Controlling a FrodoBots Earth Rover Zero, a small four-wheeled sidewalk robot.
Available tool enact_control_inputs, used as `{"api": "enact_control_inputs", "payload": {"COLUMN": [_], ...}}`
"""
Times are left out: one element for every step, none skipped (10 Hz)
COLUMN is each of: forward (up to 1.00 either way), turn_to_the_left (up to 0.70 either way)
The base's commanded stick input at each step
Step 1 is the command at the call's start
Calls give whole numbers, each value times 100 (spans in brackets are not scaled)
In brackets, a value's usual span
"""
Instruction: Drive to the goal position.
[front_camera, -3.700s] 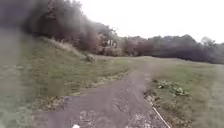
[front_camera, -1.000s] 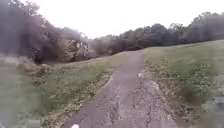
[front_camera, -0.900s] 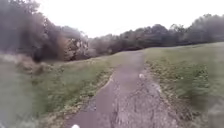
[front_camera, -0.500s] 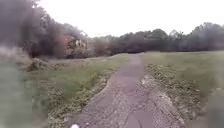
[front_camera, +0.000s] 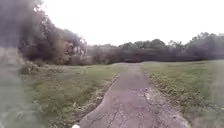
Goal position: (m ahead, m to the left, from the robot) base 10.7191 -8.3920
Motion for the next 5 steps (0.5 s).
{"api": "enact_control_inputs", "payload": {"forward": [85,85,85,85,85], "turn_to_the_left": [-33,-33,-33,-33,-33]}}
